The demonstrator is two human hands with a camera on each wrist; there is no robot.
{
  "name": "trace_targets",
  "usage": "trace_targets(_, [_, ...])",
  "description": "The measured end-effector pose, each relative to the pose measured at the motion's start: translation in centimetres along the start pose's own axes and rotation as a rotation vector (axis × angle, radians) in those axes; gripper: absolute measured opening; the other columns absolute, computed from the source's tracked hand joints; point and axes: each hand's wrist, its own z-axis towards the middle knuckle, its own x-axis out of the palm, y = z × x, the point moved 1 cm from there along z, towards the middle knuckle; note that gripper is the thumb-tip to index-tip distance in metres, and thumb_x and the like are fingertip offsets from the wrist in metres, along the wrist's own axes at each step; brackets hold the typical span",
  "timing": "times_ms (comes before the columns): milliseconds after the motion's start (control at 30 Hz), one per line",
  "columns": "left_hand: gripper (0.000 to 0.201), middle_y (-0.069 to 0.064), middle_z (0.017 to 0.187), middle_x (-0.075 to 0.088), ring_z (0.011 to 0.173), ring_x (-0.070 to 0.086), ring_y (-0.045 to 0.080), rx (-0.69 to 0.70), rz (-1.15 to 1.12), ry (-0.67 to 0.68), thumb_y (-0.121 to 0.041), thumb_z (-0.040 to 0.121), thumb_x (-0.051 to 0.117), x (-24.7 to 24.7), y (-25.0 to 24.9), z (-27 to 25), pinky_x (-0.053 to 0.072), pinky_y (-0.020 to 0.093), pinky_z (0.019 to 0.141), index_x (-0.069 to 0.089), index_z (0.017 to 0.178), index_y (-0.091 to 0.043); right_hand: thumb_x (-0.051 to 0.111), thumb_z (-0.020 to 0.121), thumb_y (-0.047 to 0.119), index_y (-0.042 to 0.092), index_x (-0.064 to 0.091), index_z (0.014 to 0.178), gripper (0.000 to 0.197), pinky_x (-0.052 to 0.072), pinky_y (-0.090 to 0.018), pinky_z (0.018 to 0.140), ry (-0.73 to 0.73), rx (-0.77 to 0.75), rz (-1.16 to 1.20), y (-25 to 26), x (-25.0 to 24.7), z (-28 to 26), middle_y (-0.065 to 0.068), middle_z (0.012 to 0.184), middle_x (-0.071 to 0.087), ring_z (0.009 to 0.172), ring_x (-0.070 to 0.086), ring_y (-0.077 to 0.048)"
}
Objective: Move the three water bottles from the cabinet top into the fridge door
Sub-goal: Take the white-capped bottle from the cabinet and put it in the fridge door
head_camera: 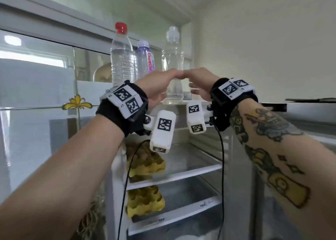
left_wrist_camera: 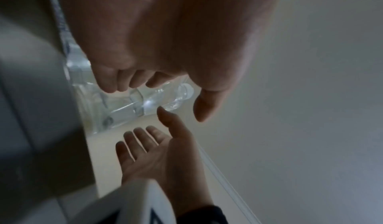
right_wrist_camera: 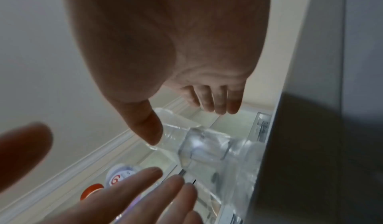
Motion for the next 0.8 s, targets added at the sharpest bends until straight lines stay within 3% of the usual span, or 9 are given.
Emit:
trace_targets(67, [0.035,0.009,0.151,0.034,0.139,0.035,0.024,-0.003,0.011,-0.011,-0.037,0.087,0.066,0.2,0.0,0.1,0.032,0.039,0.114,0.055,0.114,-0.016,0.072,0.073,0.031,0.014,0.063,0.109,0.041,0.044,-0.043,0.104,-0.001,-0.036,-0.037,0.3,0.2,0.3,-0.009,0.130,0.058,0.117,0.055,-0.025])
trace_targets(167, [0.063,0.009,0.155,0.031,0.135,0.041,0.022,-0.001,0.028,-0.055,-0.039,0.090,0.063,0.0,0.2,0.2,0.036,0.040,0.113,0.040,0.142,-0.013,0.072,0.072,0.029,0.004,0.061,0.116,0.052,0.045,-0.040,0.100,-0.012,-0.058,-0.100,0.0,0.8,1.3,-0.018,0.132,0.060,0.113,0.059,-0.025])
trace_targets(333, [0.075,0.013,0.158,0.026,0.134,0.044,0.029,-0.011,-0.005,-0.030,-0.041,0.093,0.058,-0.4,0.0,-0.1,0.039,0.044,0.109,0.022,0.152,-0.011,0.074,0.075,0.030,-0.001,0.055,0.121,0.058,0.050,-0.045,0.097,-0.033,-0.053,-0.158,-0.3,1.7,2.4,-0.011,0.101,0.060,0.097,0.058,-0.025])
trace_targets(433, [0.080,0.015,0.156,0.029,0.131,0.048,0.030,-0.013,-0.003,0.002,-0.044,0.093,0.058,-0.6,0.1,0.0,0.043,0.046,0.106,0.018,0.153,-0.011,0.072,0.078,0.031,-0.003,0.057,0.114,0.051,0.051,-0.035,0.073,-0.030,-0.070,-0.232,-0.2,2.4,2.4,-0.007,0.080,0.052,0.075,0.053,-0.022])
trace_targets(500, [0.079,0.014,0.155,0.032,0.129,0.050,0.029,-0.009,0.006,0.011,-0.046,0.093,0.057,-0.8,0.0,0.0,0.045,0.046,0.105,0.020,0.153,-0.011,0.073,0.077,0.034,-0.007,0.061,0.111,0.054,0.041,-0.029,0.055,-0.041,-0.083,-0.284,-0.1,2.5,2.3,-0.006,0.073,0.051,0.060,0.047,-0.018])
trace_targets(633, [0.057,0.002,0.127,0.055,0.120,0.055,0.024,0.046,0.084,0.004,-0.042,0.094,0.056,-1.0,-0.1,0.0,0.048,0.043,0.102,0.042,0.140,-0.011,0.078,0.069,0.032,-0.005,0.065,0.091,0.045,0.042,-0.032,0.059,-0.131,-0.096,-0.247,-0.2,2.1,1.9,-0.009,0.075,0.051,0.064,0.049,-0.021])
trace_targets(700, [0.028,-0.007,0.104,0.056,0.115,0.057,0.021,0.094,0.122,-0.001,-0.038,0.094,0.057,-1.1,-0.4,-0.1,0.049,0.041,0.101,0.057,0.113,-0.017,0.078,0.067,0.030,0.008,0.056,0.072,0.031,0.039,-0.035,0.062,-0.191,-0.131,-0.188,-0.1,1.3,1.2,-0.011,0.077,0.048,0.069,0.046,-0.021])
trace_targets(766, [0.015,-0.005,0.106,0.057,0.114,0.057,0.018,0.168,0.154,-0.005,-0.037,0.094,0.057,-0.7,-0.8,-0.1,0.051,0.038,0.098,0.058,0.098,-0.023,0.078,0.068,0.031,0.017,0.048,0.063,0.033,0.036,-0.034,0.062,-0.251,-0.162,-0.135,0.0,0.1,-0.3,-0.015,0.076,0.055,0.070,0.046,-0.021])
trace_targets(800, [0.021,-0.002,0.114,0.058,0.115,0.056,0.017,0.206,0.163,-0.009,-0.038,0.092,0.058,-0.4,-1.0,-0.2,0.051,0.037,0.097,0.060,0.106,-0.022,0.078,0.066,0.033,0.018,0.048,0.063,0.033,0.036,-0.034,0.061,-0.278,-0.181,-0.111,0.1,-0.4,-1.2,-0.018,0.079,0.063,0.070,0.048,-0.020])
